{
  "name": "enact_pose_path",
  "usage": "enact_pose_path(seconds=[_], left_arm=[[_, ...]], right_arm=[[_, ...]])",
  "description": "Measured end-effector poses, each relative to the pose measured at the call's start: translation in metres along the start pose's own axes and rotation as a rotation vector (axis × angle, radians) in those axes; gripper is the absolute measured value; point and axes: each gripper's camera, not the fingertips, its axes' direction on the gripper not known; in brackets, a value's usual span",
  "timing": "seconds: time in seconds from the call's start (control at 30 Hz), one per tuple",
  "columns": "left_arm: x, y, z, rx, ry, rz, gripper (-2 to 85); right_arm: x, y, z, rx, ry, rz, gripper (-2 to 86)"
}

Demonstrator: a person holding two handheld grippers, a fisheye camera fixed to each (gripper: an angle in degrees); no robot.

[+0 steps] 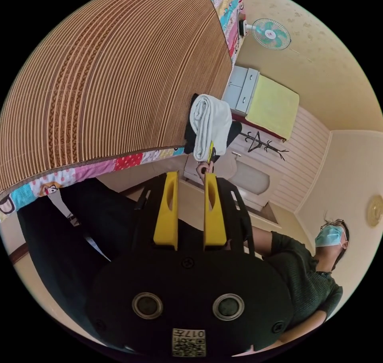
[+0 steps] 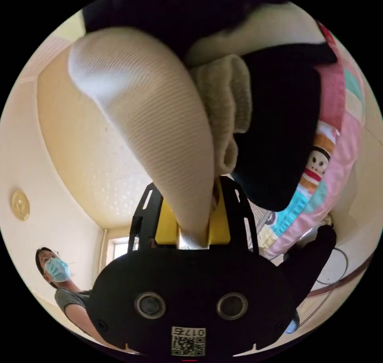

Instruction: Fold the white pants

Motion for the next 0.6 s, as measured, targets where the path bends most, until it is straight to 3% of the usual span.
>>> enact_pose_path(seconds=[0.07,0.33,0.6], left_arm=[[0.001,0.006,0.005,-0.004,-0.016,-0.022,9.7],[0.015,0.023,0.021,0.015,-0.061,-0.036,8.8],[0.023,0.033,0.024,0.177,-0.050,-0.061,7.8]], right_arm=[[0.024,0.001,0.004,-0.039,-0.024,0.012,12.9],[0.021,-0.001,0.031,0.123,-0.025,0.017,12.5],[0.055,0.014,0.021,0.298,-0.090,0.095,10.1]])
